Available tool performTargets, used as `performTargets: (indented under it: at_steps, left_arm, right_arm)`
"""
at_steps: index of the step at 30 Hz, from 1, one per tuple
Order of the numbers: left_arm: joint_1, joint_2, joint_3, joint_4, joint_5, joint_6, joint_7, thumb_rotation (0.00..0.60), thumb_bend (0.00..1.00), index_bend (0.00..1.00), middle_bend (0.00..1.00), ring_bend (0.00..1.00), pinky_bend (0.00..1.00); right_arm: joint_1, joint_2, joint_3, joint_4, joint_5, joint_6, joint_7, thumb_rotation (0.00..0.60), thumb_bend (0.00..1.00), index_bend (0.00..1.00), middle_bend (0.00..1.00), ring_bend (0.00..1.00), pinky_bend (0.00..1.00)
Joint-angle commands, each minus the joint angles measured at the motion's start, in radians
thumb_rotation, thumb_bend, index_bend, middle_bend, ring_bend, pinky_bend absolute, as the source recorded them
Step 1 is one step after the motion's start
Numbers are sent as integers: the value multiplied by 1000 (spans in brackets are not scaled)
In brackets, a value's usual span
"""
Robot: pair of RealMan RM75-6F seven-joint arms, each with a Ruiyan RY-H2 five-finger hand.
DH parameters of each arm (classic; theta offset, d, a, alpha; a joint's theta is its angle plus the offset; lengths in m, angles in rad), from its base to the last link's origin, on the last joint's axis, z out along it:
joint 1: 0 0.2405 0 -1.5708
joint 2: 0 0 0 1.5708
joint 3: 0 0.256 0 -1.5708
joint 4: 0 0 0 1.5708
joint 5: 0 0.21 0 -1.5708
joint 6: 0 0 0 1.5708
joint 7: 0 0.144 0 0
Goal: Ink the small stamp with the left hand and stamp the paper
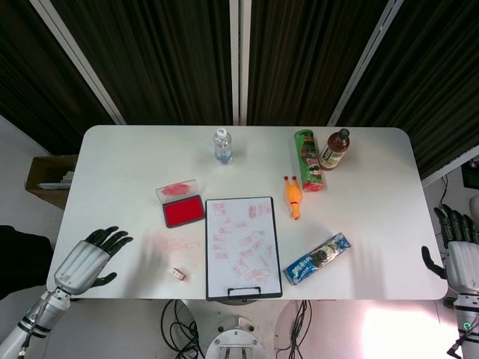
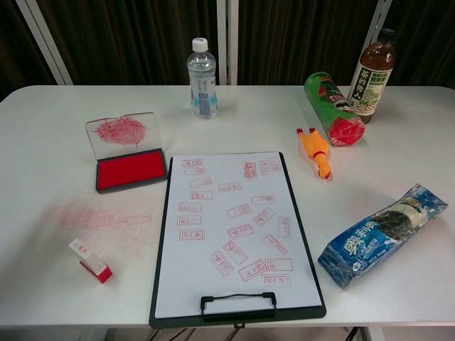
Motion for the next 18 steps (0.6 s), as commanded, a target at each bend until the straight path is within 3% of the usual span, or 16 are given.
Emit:
performTargets:
  at_steps: [1,6,18]
  left_arm:
    - [-30,-49,21,7,21,-47,9,600,148,213,205,151,266]
    - [-62,-141,35,64,8,-116,-44,600,149,218,205,150,266]
    - [-128,-306,29,201,20,-160,-75,600,175,243,223,166,267]
  right_arm:
    - [-3,4,1,-8,-9,13,7,600,300,0,0,0,0]
    - [-5,-7,3,2,-18,28,22,600,299,0,0,0,0]
    - [-12,-22,3,40,-20,42,63,600,300,0,0,0,0]
